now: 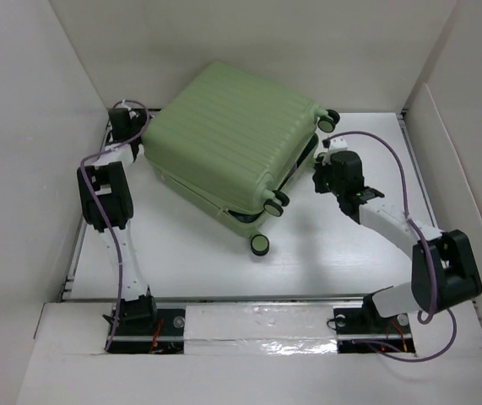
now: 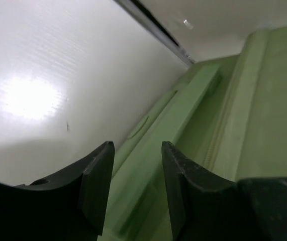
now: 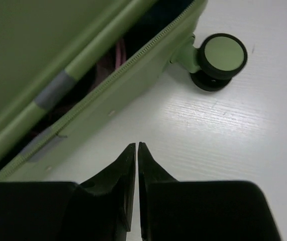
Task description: Pack the luggage
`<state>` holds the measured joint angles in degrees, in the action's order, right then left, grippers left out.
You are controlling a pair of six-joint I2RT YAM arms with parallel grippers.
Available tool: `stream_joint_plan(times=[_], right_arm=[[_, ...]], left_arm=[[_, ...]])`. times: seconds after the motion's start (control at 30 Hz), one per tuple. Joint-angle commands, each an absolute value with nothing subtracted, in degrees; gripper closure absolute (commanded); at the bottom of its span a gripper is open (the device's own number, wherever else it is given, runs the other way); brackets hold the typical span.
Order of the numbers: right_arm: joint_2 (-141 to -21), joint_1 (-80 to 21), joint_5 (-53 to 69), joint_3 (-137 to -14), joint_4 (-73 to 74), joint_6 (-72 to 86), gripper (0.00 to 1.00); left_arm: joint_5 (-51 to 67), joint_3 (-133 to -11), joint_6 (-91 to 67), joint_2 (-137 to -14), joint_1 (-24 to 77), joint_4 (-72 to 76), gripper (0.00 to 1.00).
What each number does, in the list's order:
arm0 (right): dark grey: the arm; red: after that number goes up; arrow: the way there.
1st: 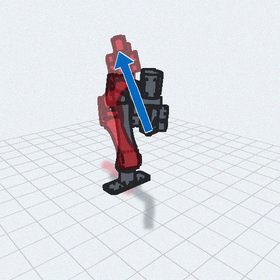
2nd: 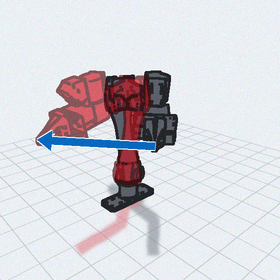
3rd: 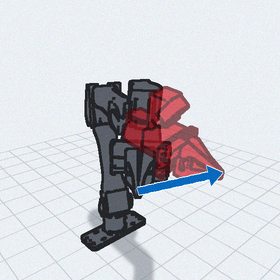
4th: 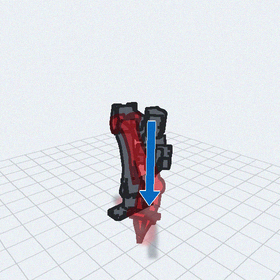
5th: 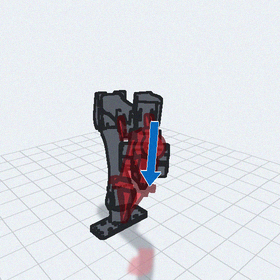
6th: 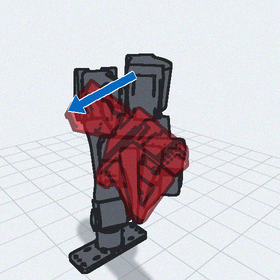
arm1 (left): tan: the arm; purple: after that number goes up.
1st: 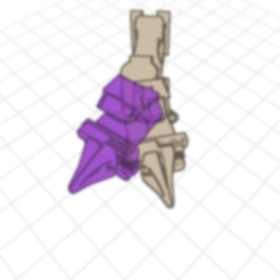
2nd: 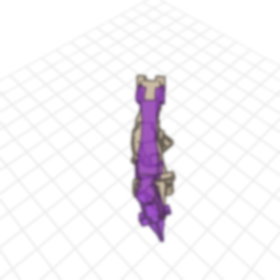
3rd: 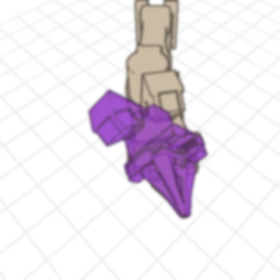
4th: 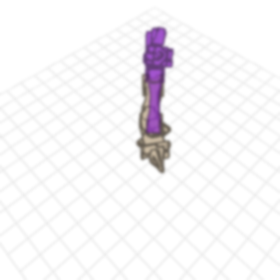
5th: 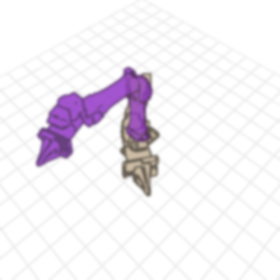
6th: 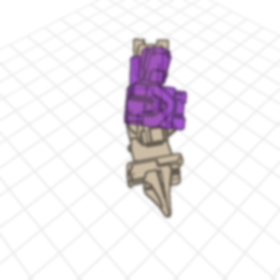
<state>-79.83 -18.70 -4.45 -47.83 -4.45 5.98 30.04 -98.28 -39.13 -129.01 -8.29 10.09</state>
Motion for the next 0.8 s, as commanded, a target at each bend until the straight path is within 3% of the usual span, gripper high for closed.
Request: stream_joint_plan(times=[0.0,0.23,0.4,0.6,0.77], right_arm=[[-83.3,-17.6,-2.3,-52.6,-11.2,7.9,0.88],[-91.8,-14.2,6.0,-56.8,-14.8,9.1,0.83],[-97.0,-14.1,15.9,-61.0,-16.8,8.4,0.78],[-105.3,-16.5,26.0,-77.3,-8.1,3.9,0.77],[-111.8,-18.5,30.8,-88.7,-3.1,4.3,0.72]], left_arm=[[32.8,-80.6,-47.0,-116.4,-5.5,29.0,0.61],[25.9,-49.7,-57.7,-101.3,-2.2,48.1,0.62],[19.6,-34.4,-55.9,-87.7,2.8,49.1,0.63],[9.2,-21.7,-50.3,-70.4,14.0,42.7,0.63],[4.3,-15.1,-49.7,-54.3,17.7,36.2,0.65]])
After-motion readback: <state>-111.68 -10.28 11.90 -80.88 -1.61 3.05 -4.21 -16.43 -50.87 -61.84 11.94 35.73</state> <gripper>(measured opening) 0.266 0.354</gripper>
